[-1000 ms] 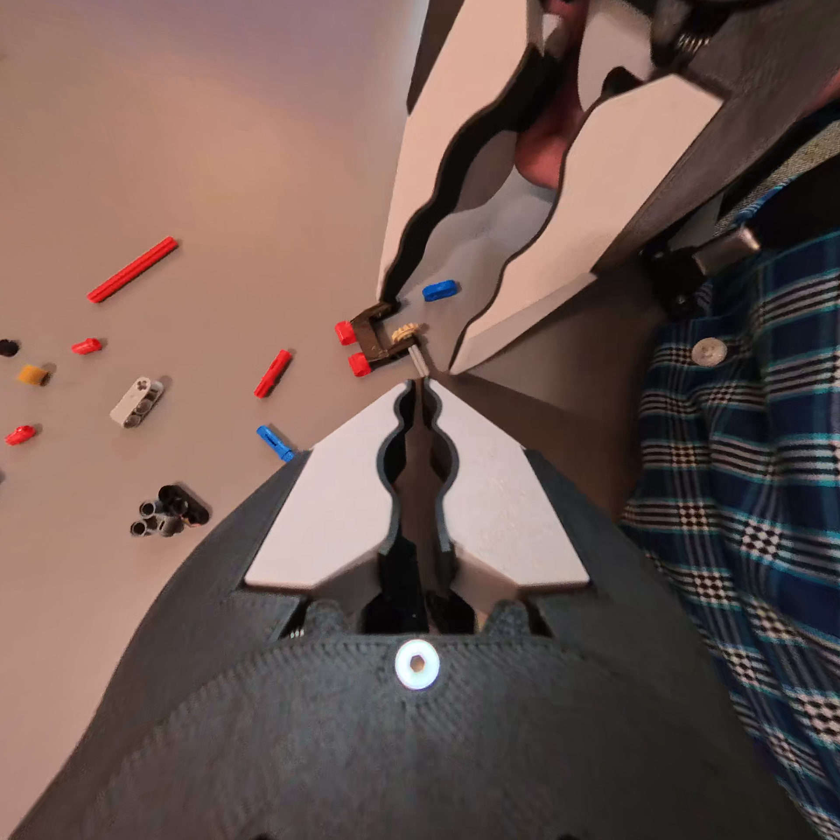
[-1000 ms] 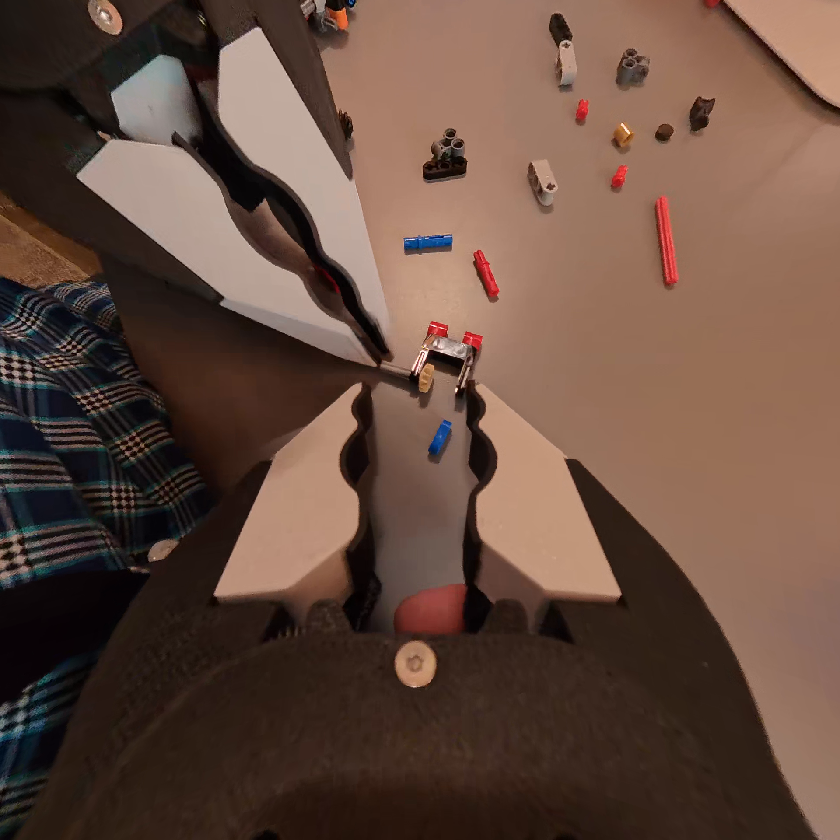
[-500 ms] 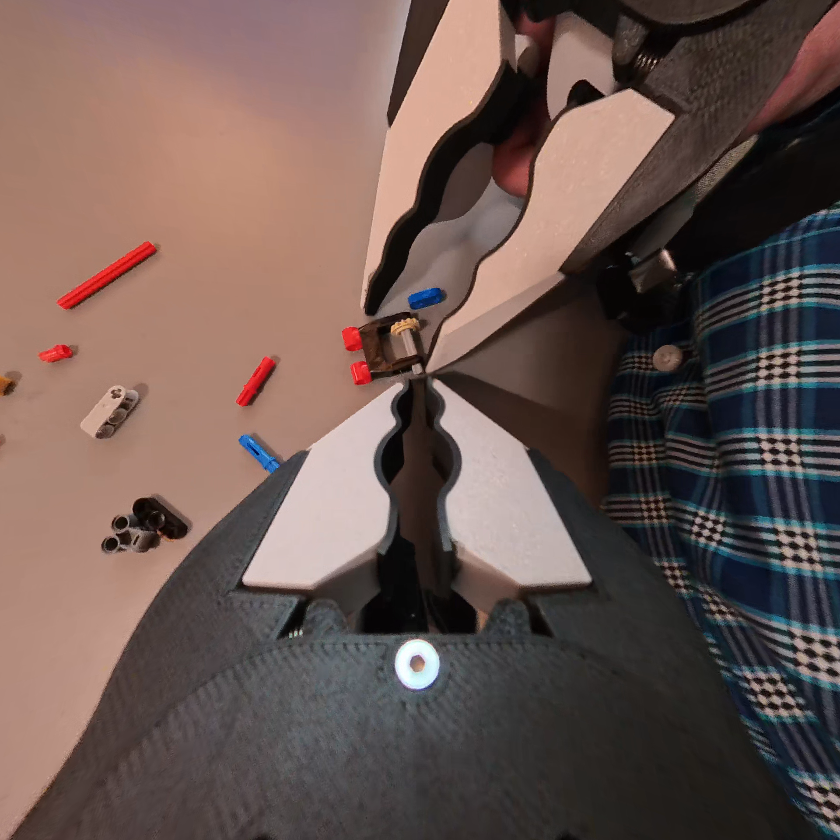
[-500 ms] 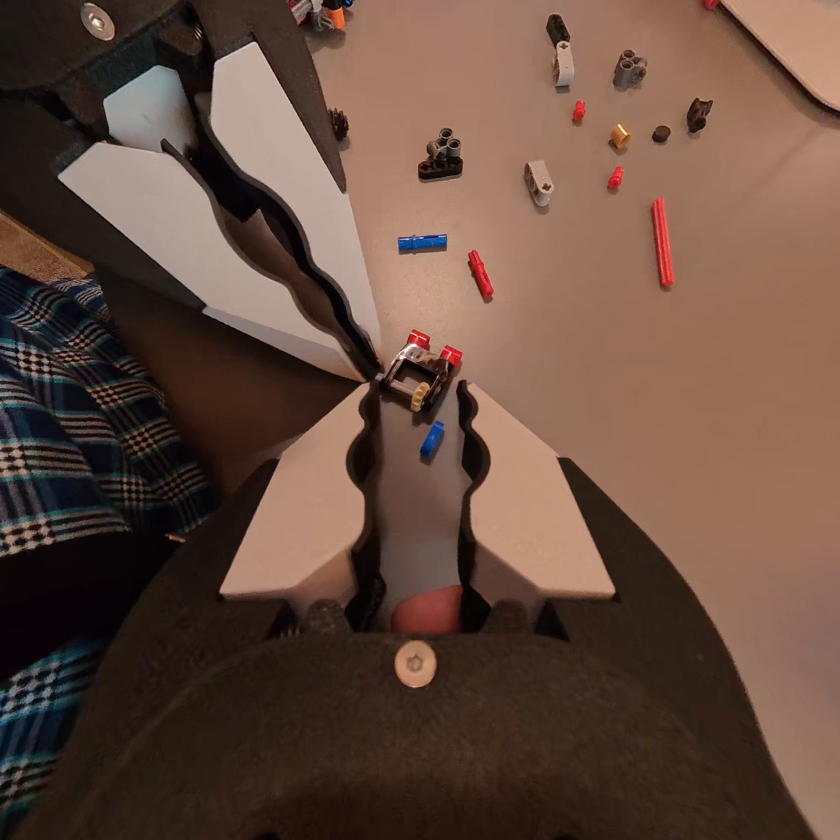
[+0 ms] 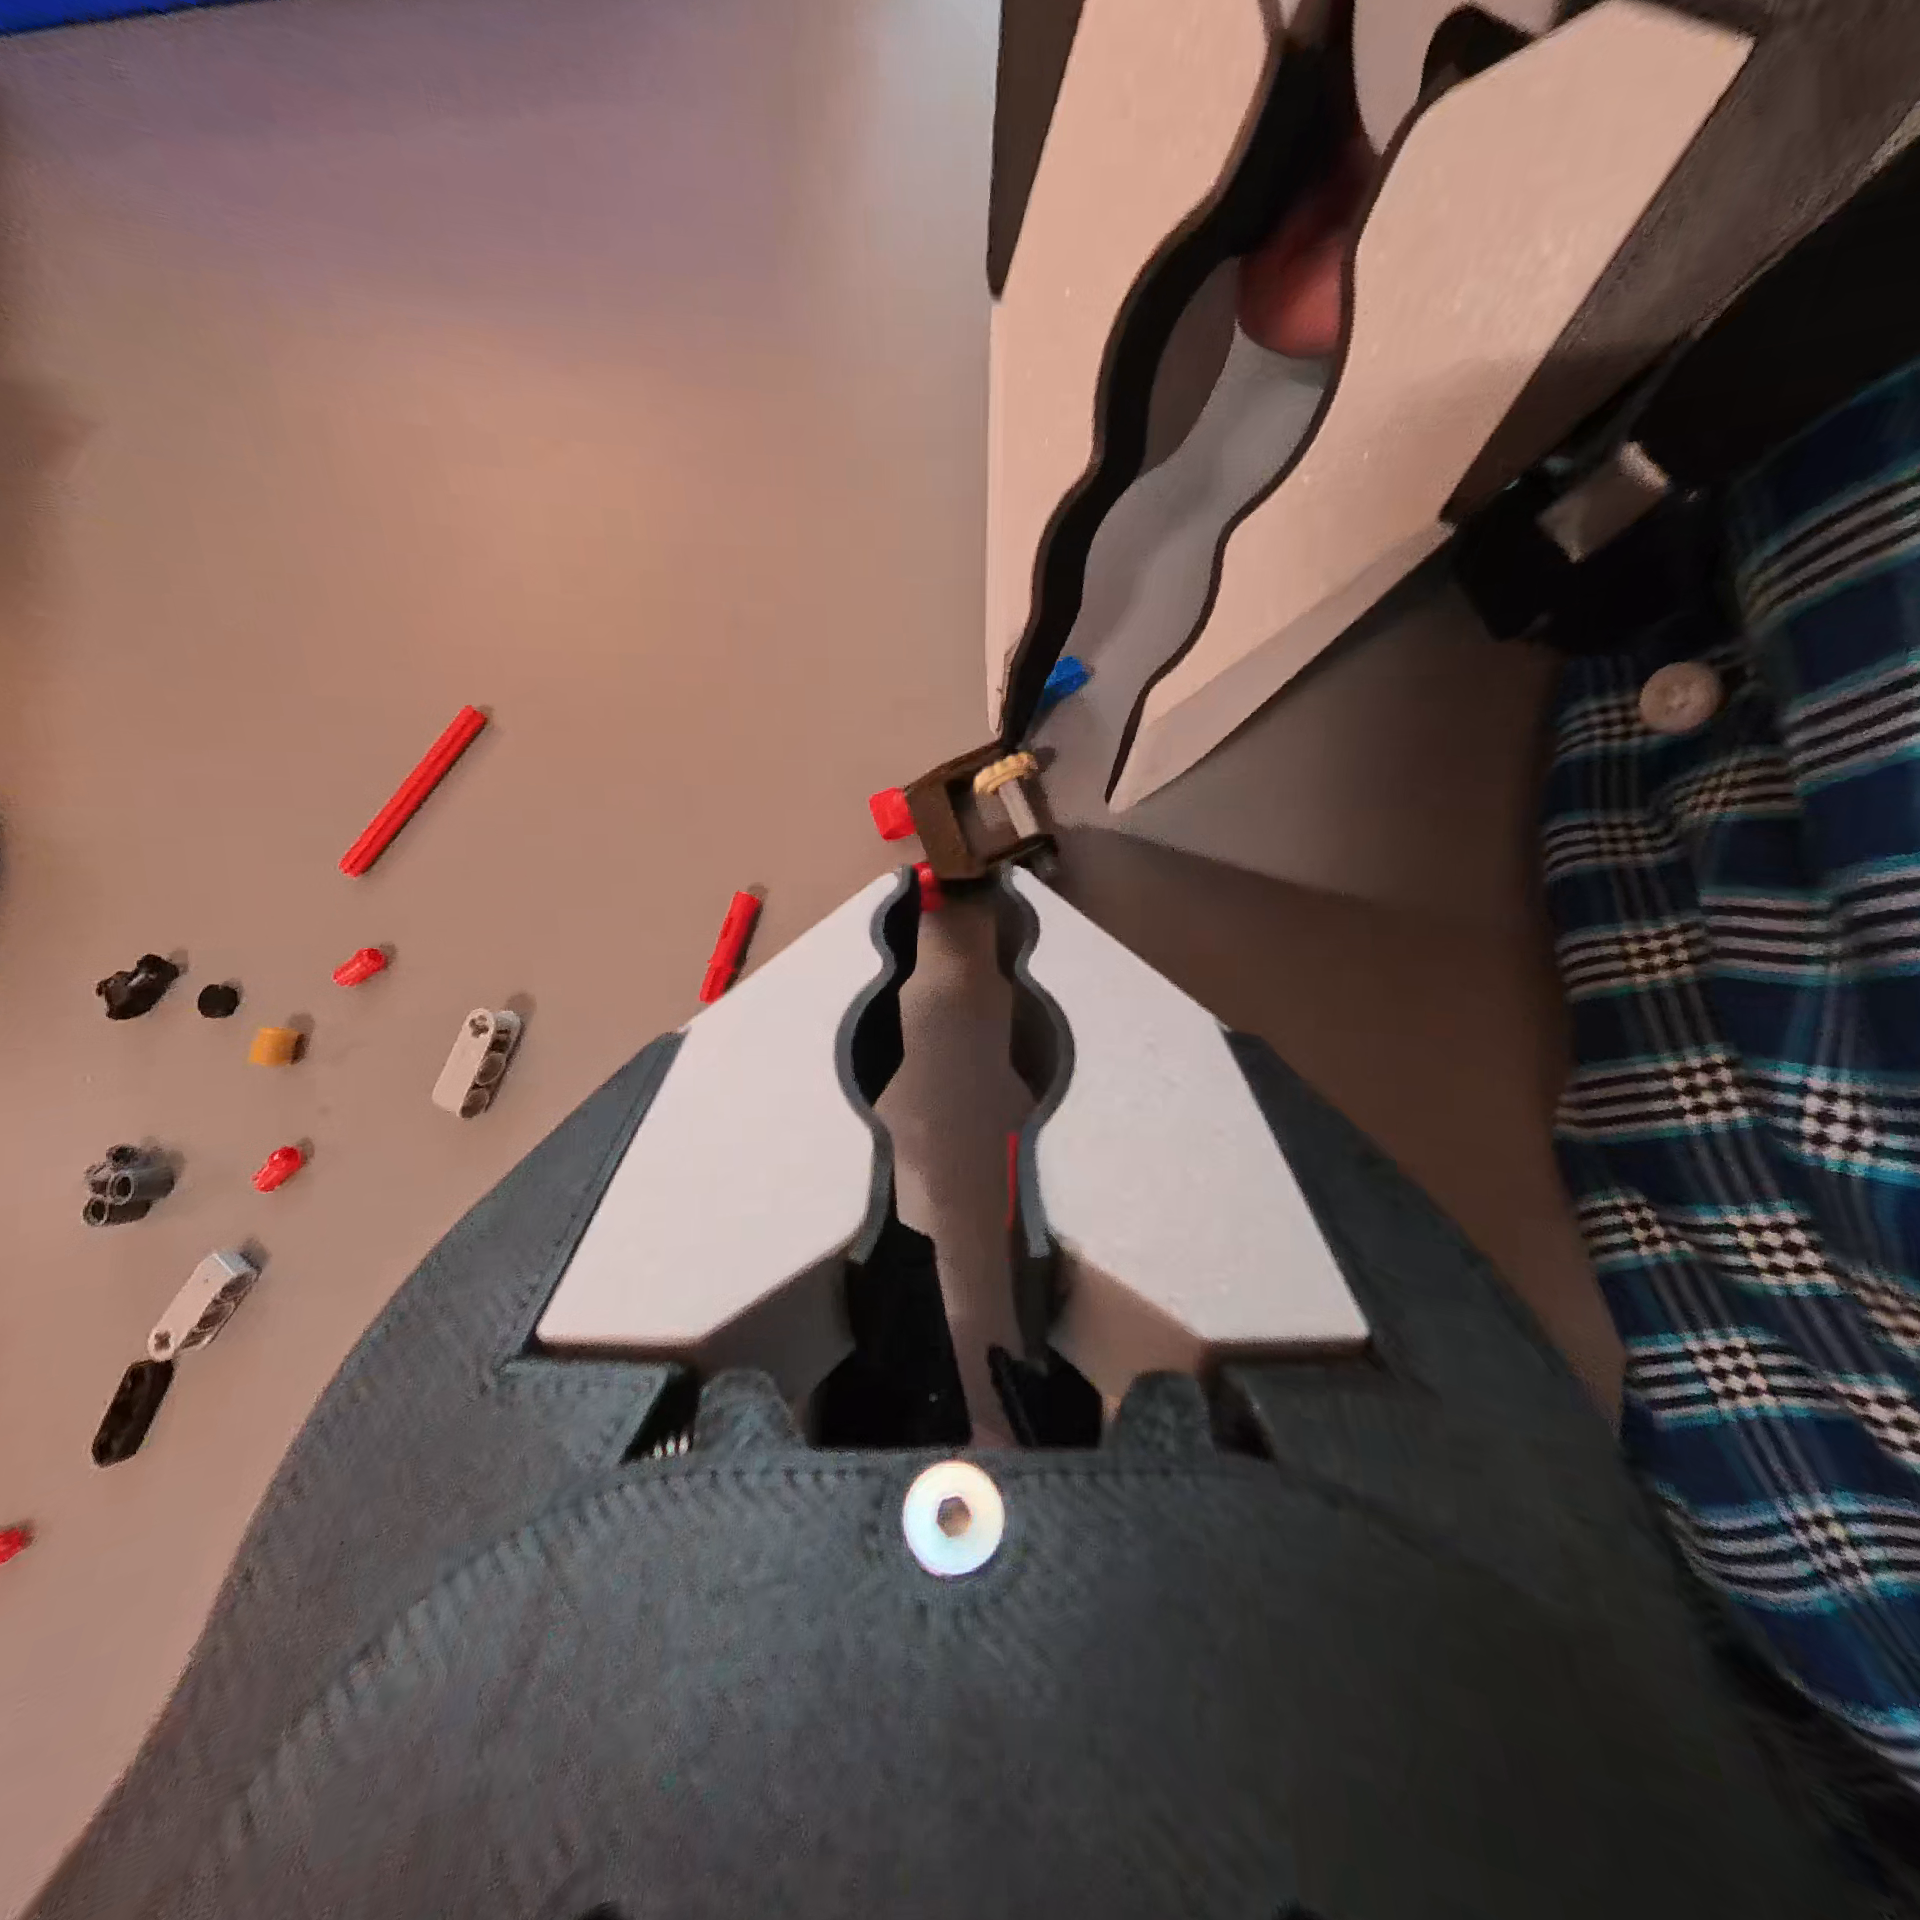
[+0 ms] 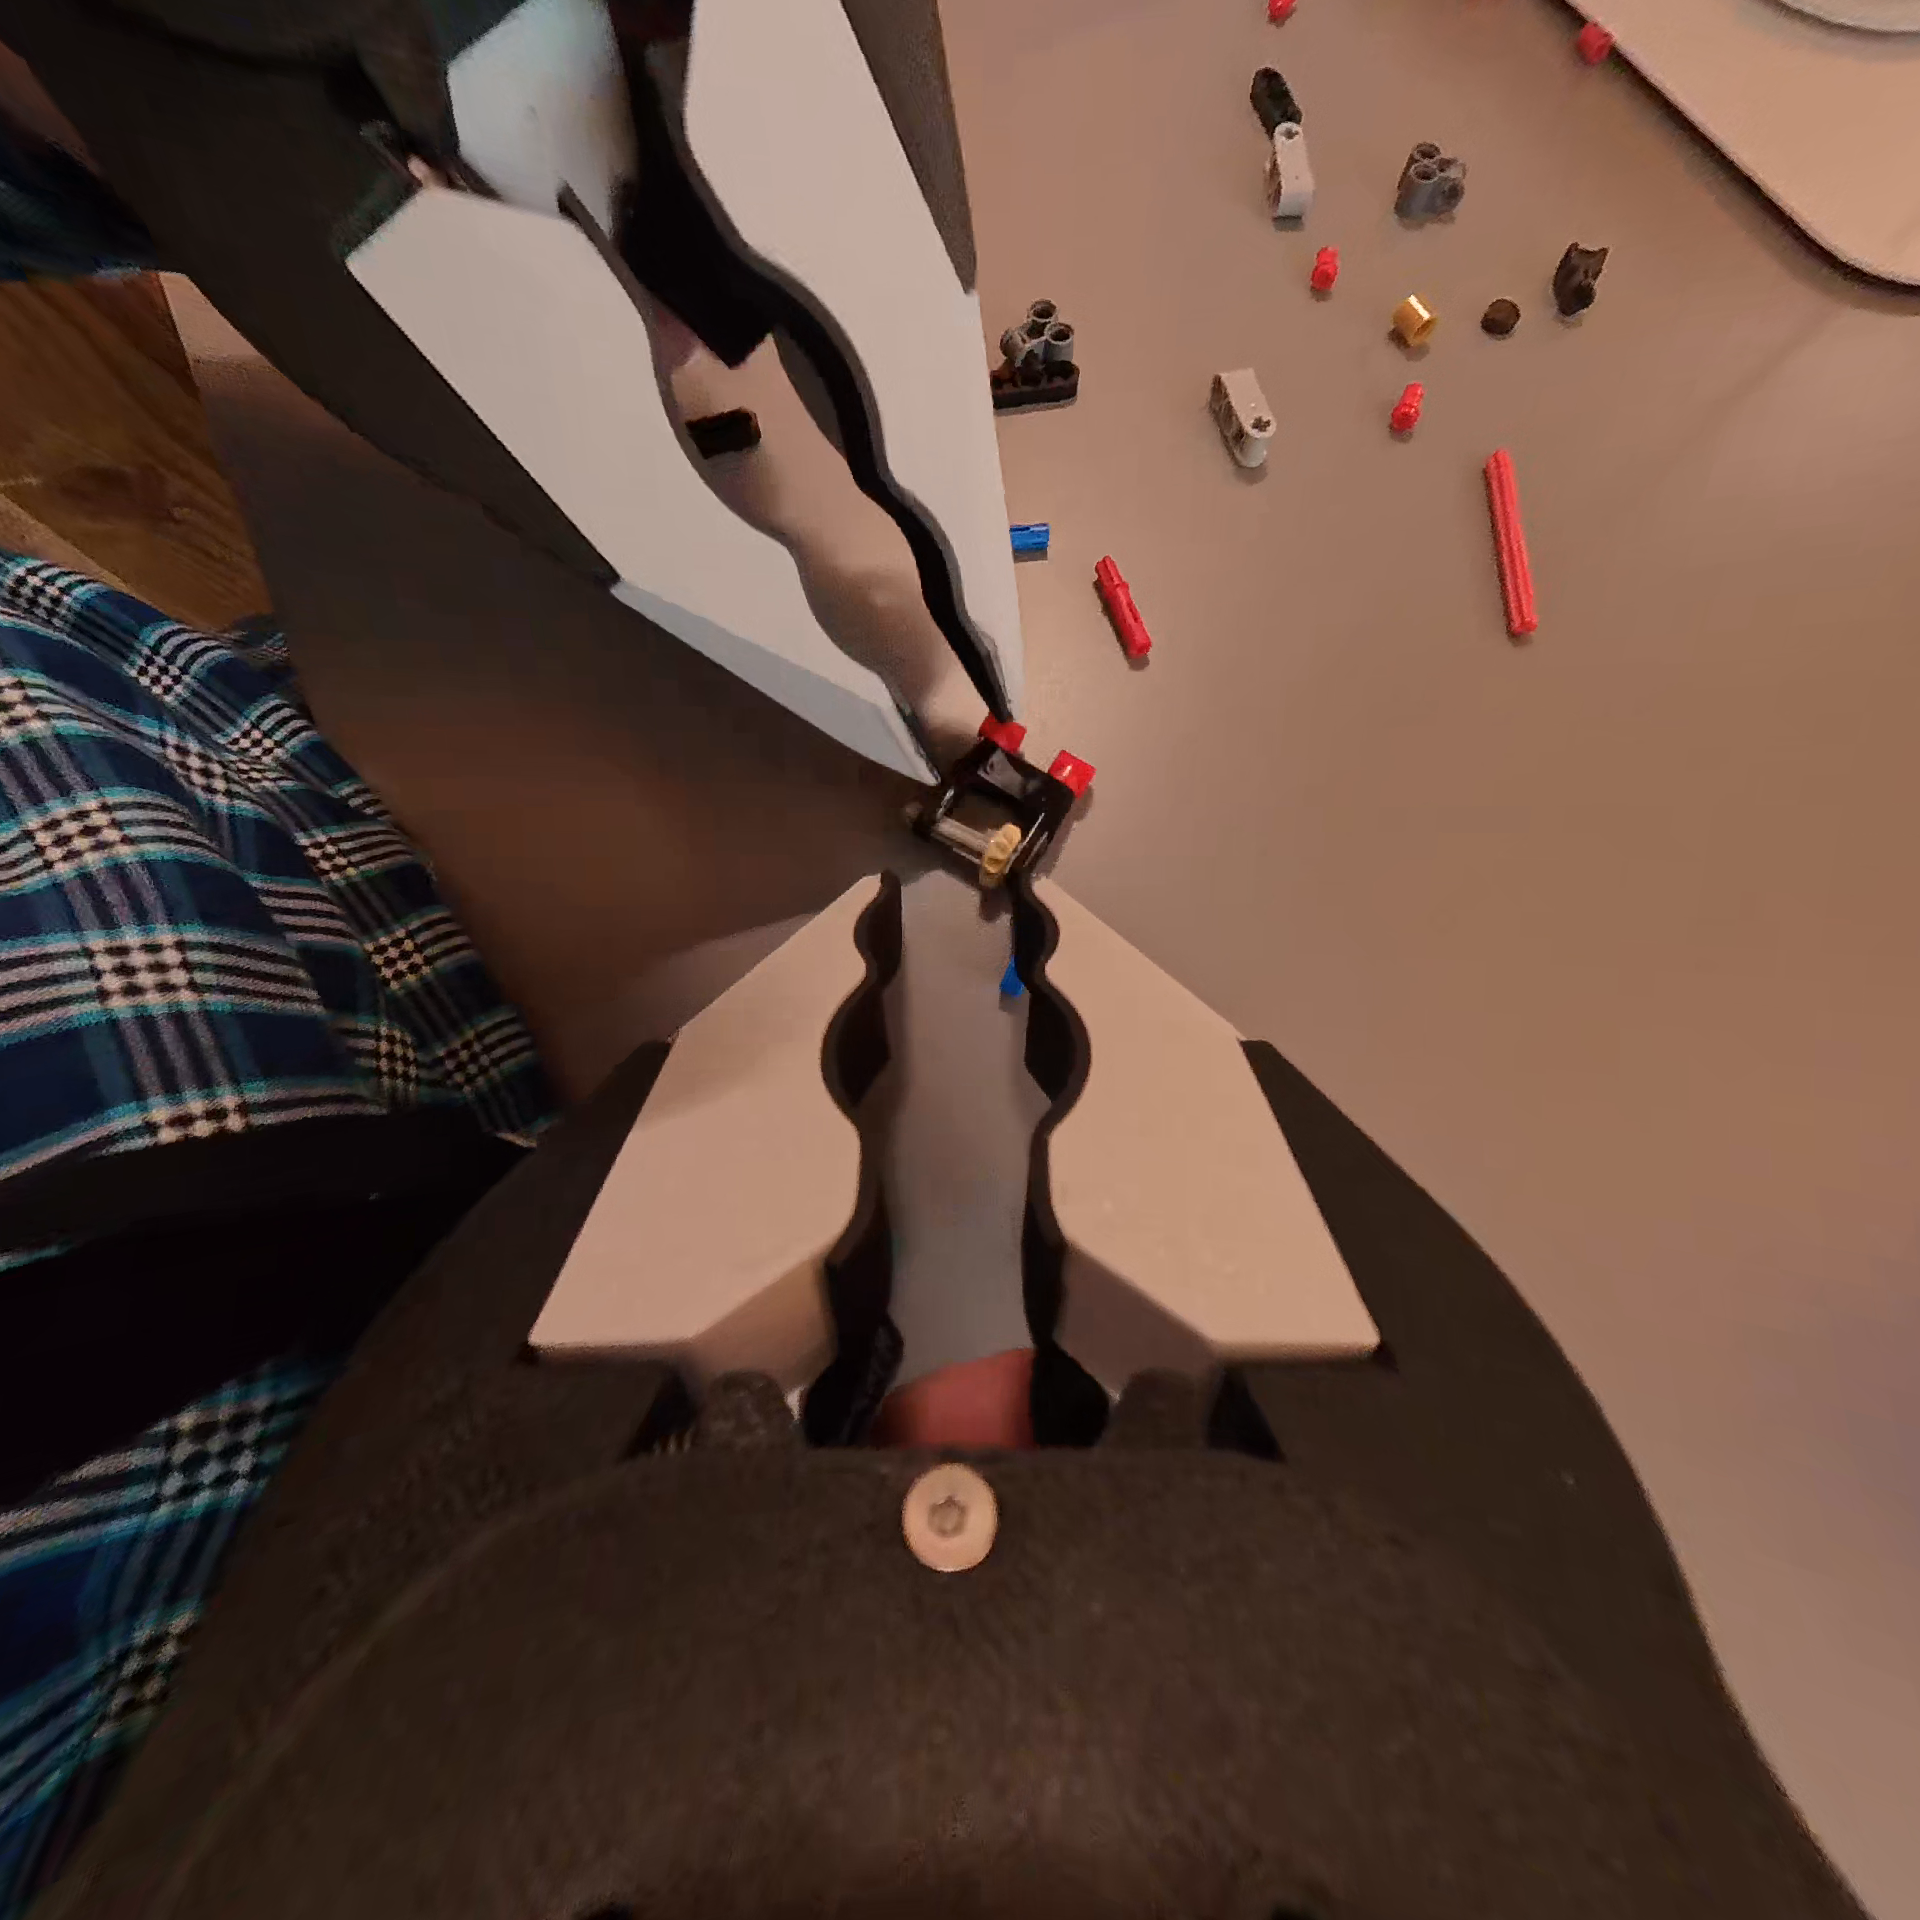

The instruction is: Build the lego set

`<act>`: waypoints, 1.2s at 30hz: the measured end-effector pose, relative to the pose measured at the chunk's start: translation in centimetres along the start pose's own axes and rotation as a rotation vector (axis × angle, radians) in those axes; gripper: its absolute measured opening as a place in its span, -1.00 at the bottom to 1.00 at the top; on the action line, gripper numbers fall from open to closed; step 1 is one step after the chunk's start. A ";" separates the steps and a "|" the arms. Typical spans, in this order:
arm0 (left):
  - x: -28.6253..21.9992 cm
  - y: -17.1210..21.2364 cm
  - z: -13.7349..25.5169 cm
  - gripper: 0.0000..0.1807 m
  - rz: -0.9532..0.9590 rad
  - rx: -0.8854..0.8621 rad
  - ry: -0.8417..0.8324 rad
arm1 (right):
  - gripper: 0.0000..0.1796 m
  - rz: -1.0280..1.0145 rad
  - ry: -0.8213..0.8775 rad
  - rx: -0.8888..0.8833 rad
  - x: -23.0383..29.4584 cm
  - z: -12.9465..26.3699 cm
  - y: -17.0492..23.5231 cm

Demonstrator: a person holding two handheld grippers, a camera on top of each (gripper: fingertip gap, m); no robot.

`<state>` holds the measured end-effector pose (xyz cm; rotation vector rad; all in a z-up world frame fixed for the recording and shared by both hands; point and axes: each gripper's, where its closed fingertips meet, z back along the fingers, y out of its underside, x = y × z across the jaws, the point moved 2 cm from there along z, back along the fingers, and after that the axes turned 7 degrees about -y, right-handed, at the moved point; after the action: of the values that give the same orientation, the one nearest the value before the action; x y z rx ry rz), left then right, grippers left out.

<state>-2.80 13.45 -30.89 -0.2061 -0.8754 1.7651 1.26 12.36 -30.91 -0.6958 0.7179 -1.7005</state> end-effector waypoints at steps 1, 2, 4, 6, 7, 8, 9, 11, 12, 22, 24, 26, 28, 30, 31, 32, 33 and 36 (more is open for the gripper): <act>0.0 0.0 0.0 -0.87 -0.005 -0.005 -0.005 | -0.80 0.001 -0.001 -0.001 0.0 0.0 0.0; 0.0 0.0 0.0 -0.87 0.001 -0.003 -0.004 | -0.80 0.000 -0.004 0.000 -0.1 0.0 0.0; 0.0 0.0 0.0 -0.87 0.014 -0.005 -0.006 | -0.81 0.000 -0.003 -0.009 -0.2 0.1 -0.2; -0.1 -0.1 0.0 -0.86 0.019 -0.007 -0.012 | -0.81 0.010 0.007 -0.010 -0.2 0.1 -0.3; -0.1 -0.1 0.0 -0.87 0.023 -0.006 -0.019 | -0.81 0.020 0.012 -0.009 -0.1 0.1 -0.3; -0.2 -0.1 0.0 -0.86 0.029 -0.006 -0.022 | -0.81 0.022 0.014 -0.004 -0.1 0.1 -0.2; -0.2 -0.1 0.0 -0.87 0.034 -0.007 -0.023 | -0.81 0.021 0.015 -0.003 -0.1 0.1 -0.2; -0.2 -0.1 -0.1 -0.87 0.053 -0.007 -0.035 | -0.84 0.029 0.021 -0.012 -0.1 0.3 -0.4; -0.2 -0.2 -0.1 -0.87 0.060 -0.010 -0.035 | -0.86 0.036 0.026 -0.013 -0.1 0.3 -0.5; -0.4 -0.3 -0.2 -0.88 0.069 -0.010 -0.064 | -0.81 -0.010 0.032 -0.056 -0.6 1.1 -0.9; -0.4 -0.4 -0.3 -0.88 0.077 -0.012 -0.063 | -0.81 -0.011 0.035 -0.028 -0.7 0.9 -0.2; -0.4 -0.4 -0.3 -0.89 0.075 -0.011 -0.069 | -0.82 -0.005 0.026 -0.009 -0.5 0.5 0.1; -0.3 -0.4 -0.3 -0.89 0.073 -0.007 -0.079 | -0.84 0.010 0.025 -0.011 -0.4 0.5 -0.1; -0.2 -0.3 -0.3 -0.89 0.076 -0.007 -0.087 | -0.85 0.010 0.019 -0.015 -0.3 0.5 -0.2; -0.3 -0.3 -0.3 -0.89 0.079 -0.008 -0.087 | -0.84 0.002 0.008 -0.009 -0.2 0.4 -0.1; -0.3 -0.3 -0.3 -0.89 0.083 -0.009 -0.092 | -0.83 -0.001 0.011 -0.010 -0.2 0.4 0.0; -0.3 -0.4 -0.3 -0.89 0.086 -0.009 -0.097 | -0.83 -0.002 0.021 -0.013 -0.4 0.4 -0.1; -0.2 -0.5 -0.5 -0.90 0.094 -0.010 -0.111 | -0.81 -0.006 0.011 -0.010 -0.4 0.3 -0.1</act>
<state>-2.11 13.50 -30.98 -0.1586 -0.9678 1.8744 1.51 12.73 -30.66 -0.6962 0.7336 -1.7083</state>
